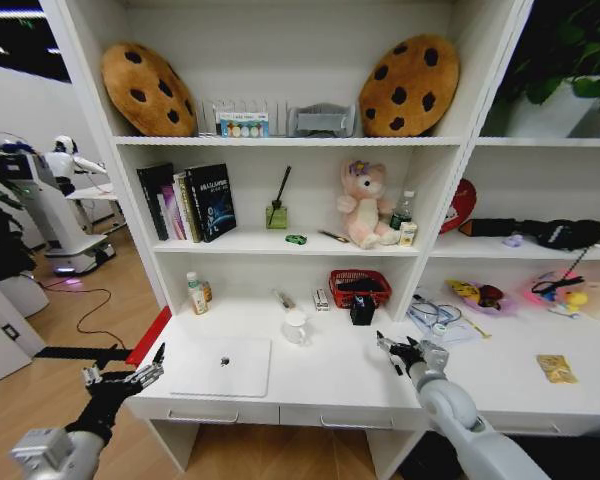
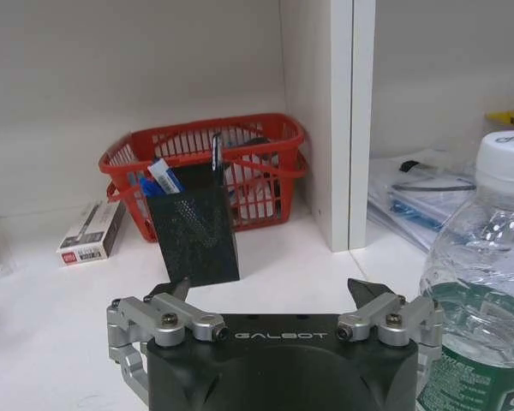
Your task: Organize the objects on the table.
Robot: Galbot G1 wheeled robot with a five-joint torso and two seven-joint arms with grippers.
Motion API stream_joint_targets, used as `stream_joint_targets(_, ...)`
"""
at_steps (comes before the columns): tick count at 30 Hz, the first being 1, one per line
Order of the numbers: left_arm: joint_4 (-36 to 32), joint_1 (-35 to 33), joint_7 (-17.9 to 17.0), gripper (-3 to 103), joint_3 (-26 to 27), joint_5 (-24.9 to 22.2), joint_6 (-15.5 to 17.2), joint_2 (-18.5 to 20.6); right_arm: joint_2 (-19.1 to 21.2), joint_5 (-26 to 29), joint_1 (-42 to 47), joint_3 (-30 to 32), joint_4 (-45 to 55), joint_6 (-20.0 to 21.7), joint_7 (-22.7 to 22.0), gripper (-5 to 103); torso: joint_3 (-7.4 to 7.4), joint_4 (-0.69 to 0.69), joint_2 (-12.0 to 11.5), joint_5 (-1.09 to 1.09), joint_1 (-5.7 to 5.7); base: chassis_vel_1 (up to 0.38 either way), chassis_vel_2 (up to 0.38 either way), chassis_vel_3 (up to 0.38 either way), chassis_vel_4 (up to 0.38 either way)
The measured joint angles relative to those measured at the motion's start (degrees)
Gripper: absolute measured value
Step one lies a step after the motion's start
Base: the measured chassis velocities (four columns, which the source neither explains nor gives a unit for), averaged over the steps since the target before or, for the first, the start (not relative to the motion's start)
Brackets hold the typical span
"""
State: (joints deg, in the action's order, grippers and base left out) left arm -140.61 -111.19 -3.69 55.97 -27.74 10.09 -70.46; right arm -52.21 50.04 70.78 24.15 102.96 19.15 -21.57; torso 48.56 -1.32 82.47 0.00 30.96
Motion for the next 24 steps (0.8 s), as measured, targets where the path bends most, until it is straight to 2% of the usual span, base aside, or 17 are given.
stream_joint_targets(5,0.0,0.0,0.0,100,0.0,0.0,0.0,0.0,0.31,2.39,-1.93,-1.09,-2.31,2.18,-0.04,101,0.0,0.0,0.0,0.02,0.0,0.0,0.0,0.0,0.0)
stream_joint_targets(6,0.0,0.0,0.0,100,0.0,0.0,0.0,0.0,0.3,3.22,-2.75,-1.28,-3.29,3.1,-0.05,97,0.0,-0.01,0.0,-0.01,0.0,0.0,0.0,0.0,0.0)
stream_joint_targets(7,0.0,0.0,0.0,100,0.0,0.0,0.0,0.0,0.3,3.22,-2.75,-1.28,-3.29,3.1,-0.05,97,0.0,-0.01,0.0,-0.01,0.0,0.0,0.0,0.0,0.0)
stream_joint_targets(9,0.0,0.0,0.0,100,0.0,0.0,0.0,0.0,0.23,3.42,-4.02,-1.99,-5.16,3.45,0.62,87,0.0,-0.01,0.0,0.01,0.0,0.0,0.0,0.0,0.0)
stream_joint_targets(10,0.0,0.0,0.0,100,0.0,0.0,0.0,0.0,0.23,3.42,-4.02,-1.99,-5.16,3.45,0.62,87,0.0,-0.01,0.0,0.01,0.0,0.0,0.0,0.0,0.0)
stream_joint_targets(12,0.0,0.0,0.0,100,0.0,0.0,0.0,0.0,0.1,3.34,-4.45,-2.71,-5.74,4.13,0.95,76,0.0,-0.01,0.0,0.0,0.0,0.0,0.0,0.0,0.0)
stream_joint_targets(13,0.0,0.0,0.0,100,0.0,0.0,0.0,0.0,0.1,3.34,-4.45,-2.71,-5.74,4.13,0.95,76,0.0,-0.01,0.0,0.0,0.0,0.0,0.0,0.0,0.0)
stream_joint_targets(16,0.0,0.0,0.0,100,0.0,0.0,0.0,0.0,-0.29,3.5,-4.72,-3.35,-7.15,4.77,0.64,60,0.0,-0.01,0.0,0.01,0.0,0.0,0.0,0.0,0.0)
stream_joint_targets(18,0.0,0.0,0.0,100,0.0,0.0,0.0,0.0,-0.28,3.51,-4.74,-3.43,-7.38,4.84,0.8,60,0.0,-0.01,0.0,0.0,0.0,0.0,0.0,0.0,0.0)
stream_joint_targets(20,0.0,0.0,0.0,100,0.0,0.0,0.0,0.0,-0.13,3.45,-4.87,-3.79,-8.17,4.88,2.03,49,0.0,-0.01,0.0,0.0,0.0,0.0,0.0,0.0,0.0)
stream_joint_targets(21,0.0,0.0,0.0,100,0.0,0.0,0.0,0.0,-0.13,3.45,-4.87,-3.79,-8.17,4.88,2.03,49,0.0,-0.01,0.0,0.0,0.0,0.0,0.0,0.0,0.0)
stream_joint_targets(22,0.0,0.0,0.0,100,0.0,0.0,0.0,0.0,-0.1,3.28,-5.09,-3.86,-8.67,4.78,2.51,43,0.0,-0.01,0.0,0.0,0.0,0.0,0.0,0.0,0.0)
stream_joint_targets(24,0.0,0.0,0.0,100,0.0,0.0,0.0,0.0,-0.09,3.2,-5.5,-3.9,-9.34,4.67,2.88,43,0.0,-0.01,0.0,-0.01,0.0,0.0,0.0,0.0,0.0)
